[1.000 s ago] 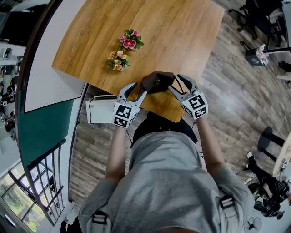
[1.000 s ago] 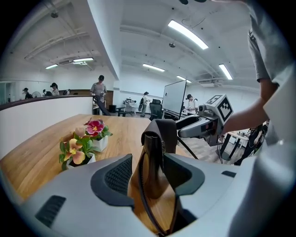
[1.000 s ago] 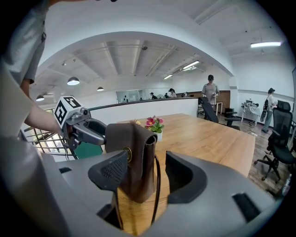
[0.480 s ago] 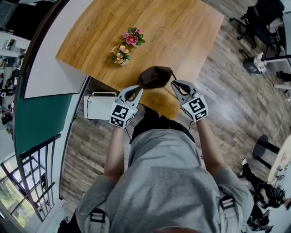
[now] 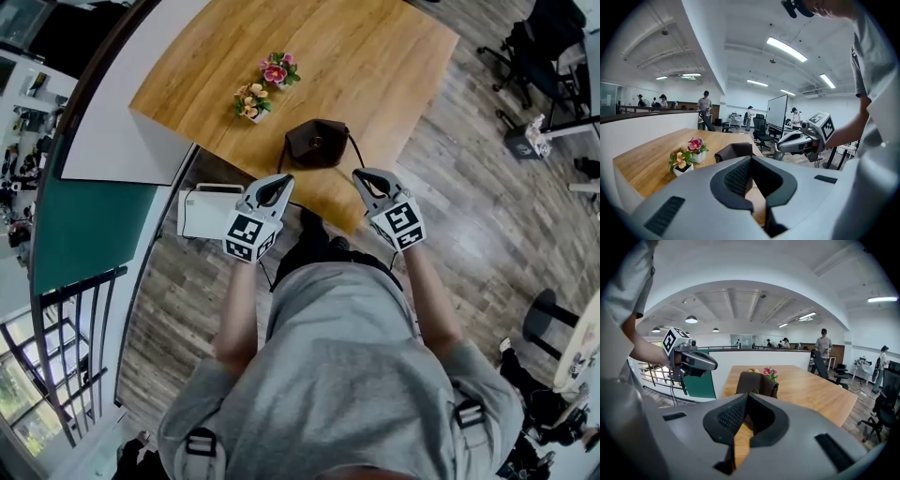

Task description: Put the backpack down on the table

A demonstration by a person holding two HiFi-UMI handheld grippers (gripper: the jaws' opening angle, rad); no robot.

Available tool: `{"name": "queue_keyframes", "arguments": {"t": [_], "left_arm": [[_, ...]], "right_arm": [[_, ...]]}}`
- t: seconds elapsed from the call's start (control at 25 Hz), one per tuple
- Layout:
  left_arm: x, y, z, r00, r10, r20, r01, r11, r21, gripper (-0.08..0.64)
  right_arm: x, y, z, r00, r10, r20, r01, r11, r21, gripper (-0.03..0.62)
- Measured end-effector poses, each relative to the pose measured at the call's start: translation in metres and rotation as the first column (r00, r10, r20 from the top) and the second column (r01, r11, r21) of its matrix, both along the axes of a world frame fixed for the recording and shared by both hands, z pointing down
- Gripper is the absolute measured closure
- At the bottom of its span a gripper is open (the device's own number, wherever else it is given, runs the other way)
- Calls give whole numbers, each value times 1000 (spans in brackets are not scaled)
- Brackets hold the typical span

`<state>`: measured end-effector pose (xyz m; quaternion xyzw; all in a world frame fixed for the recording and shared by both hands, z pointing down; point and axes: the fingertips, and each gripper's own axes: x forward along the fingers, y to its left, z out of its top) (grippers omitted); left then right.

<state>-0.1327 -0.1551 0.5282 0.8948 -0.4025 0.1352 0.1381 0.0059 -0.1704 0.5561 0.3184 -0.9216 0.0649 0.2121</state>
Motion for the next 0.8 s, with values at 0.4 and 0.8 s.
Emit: {"name": "queue_keyframes", "arguments": {"t": [0.4,0.8], "left_arm": [[20,33,-1,999,-25,26,26,1000,-12,538],[31,64,-3,999,-16,45,17,1000,-18,538]], "right_arm": [[29,26,-11,1000,15,21,-15,1000,16,589],[38,54,-10,1000,23,12,-23,999,23,589]]}}
